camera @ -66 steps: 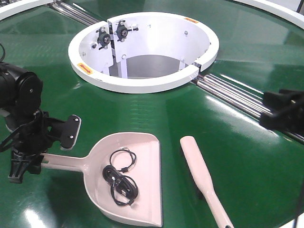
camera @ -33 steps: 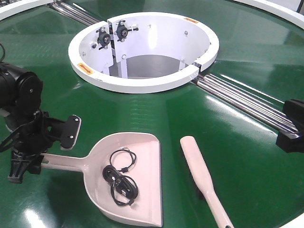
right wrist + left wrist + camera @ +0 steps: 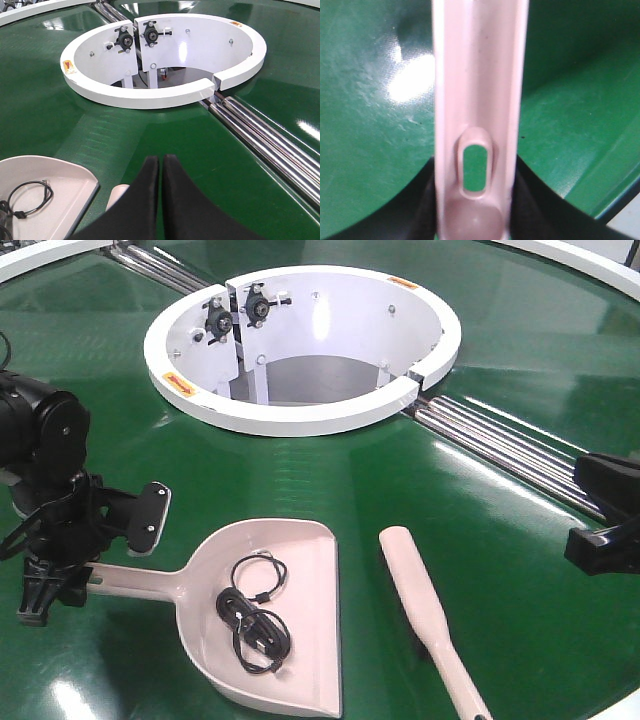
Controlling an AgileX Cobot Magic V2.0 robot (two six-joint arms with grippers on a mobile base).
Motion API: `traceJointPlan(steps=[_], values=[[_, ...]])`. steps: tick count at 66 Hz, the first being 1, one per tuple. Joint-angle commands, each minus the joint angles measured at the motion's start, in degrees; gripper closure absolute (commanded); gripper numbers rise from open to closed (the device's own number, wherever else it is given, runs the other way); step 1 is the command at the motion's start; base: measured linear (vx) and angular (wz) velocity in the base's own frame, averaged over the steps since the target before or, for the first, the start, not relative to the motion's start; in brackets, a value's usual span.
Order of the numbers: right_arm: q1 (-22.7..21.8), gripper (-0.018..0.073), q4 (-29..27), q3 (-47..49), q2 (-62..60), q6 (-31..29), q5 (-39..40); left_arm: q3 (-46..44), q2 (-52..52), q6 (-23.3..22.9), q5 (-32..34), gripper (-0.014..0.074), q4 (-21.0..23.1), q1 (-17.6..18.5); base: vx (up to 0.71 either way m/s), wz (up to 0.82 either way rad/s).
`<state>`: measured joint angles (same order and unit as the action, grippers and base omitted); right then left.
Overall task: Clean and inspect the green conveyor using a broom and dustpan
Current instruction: 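Release the dustpan handle and lift the left gripper away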
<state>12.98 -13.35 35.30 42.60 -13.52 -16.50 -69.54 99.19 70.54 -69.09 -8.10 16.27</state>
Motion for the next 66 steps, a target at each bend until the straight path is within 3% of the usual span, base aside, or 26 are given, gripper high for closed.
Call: traceJointPlan(steps=[1,25,37,45,66], values=[[0.1,0.0569,0.3,1.6,-0.3,-0.5,4.2,-1.3,-2.1,0.6,-2.2,0.0619,1.1,0.5,0.0,0.0],[0.1,0.0569,0.3,1.6,-0.3,-0.5,4.2,-1.3,-2.1,0.6,-2.3,0.0604,1.1,0.5,0.0,0.0],[0.1,0.0569,0.3,1.6,-0.3,-0.5,4.2,-1.3,-2.1,0.6,-2.2,0.0531,1.1,0.5,0.0,0.0],[0.1,0.0569,0.3,1.6,-0.3,-0.5,4.2,-1.3,-2.1,0.6,-2.2,0.0431,1.1,0.5,0.0,0.0],[0.1,0.0569,0.3,1.6,-0.3,-0.5,4.2,-1.3,-4.3,-0.8,-2.3,0.0069,0.5,0.5,0.0,0.0]])
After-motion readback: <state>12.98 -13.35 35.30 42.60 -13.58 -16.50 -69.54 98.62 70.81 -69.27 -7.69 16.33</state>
